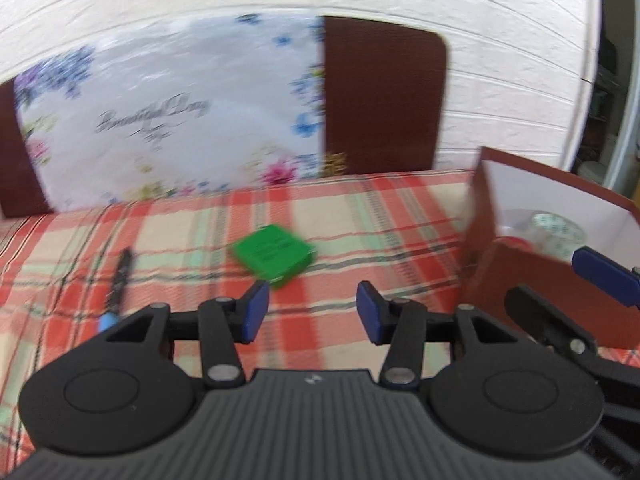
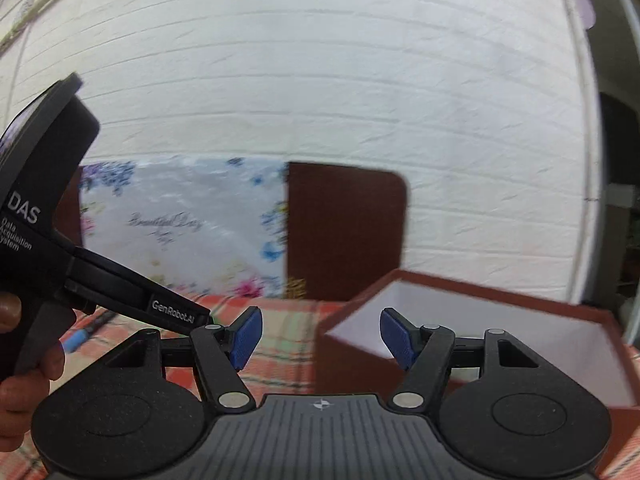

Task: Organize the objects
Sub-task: 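Grasp the blue-capped marker with the right tool, then carry the marker into the brown box and open the right tool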

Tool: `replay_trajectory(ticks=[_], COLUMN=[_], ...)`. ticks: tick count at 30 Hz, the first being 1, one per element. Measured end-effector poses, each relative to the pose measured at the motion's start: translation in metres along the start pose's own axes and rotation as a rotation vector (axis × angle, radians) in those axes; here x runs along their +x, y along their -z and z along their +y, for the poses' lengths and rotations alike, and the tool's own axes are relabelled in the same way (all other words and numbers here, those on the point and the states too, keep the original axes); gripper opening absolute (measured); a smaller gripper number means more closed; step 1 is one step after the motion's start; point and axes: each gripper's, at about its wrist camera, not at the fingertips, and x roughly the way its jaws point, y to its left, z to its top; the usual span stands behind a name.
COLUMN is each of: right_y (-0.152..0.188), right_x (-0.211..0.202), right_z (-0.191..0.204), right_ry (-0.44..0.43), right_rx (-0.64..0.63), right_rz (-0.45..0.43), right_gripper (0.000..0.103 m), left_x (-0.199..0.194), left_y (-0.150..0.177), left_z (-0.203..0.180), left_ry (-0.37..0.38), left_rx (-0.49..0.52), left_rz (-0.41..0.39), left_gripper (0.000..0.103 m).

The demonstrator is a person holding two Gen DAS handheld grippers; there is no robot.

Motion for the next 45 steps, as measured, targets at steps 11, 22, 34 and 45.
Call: replay_trajectory(ticks=[11, 22, 34, 45], right_y=[0.027, 0.014, 0.037, 0.043], right_x=[0.064, 0.161, 0.133, 0.05], right_z=[0.109, 0.208, 0.192, 0.086], right_ry=[-0.309, -0.472, -0.47, -0.428], right_rx=[-0.103, -0.019, -0.093, 0.215], right_rz=[0.224, 0.319, 0.4, 0.451], right_gripper=[0.063, 0.043, 0.016, 0.016], left_x=[0.002, -0.006, -0.003, -0.003], left_y=[0.087, 0.089, 0.095, 0.056], left_z=[0.183, 0.195, 0.198, 0.109], left_ry=[-0.405, -0.314, -0.287, 0.224], left_rx=[-0.248, -0.354, -0.359, -0.547], left_rz=[-0.018, -0.087, -0.082, 0.126], left_gripper=[0.061, 0.069, 0.075, 0.079])
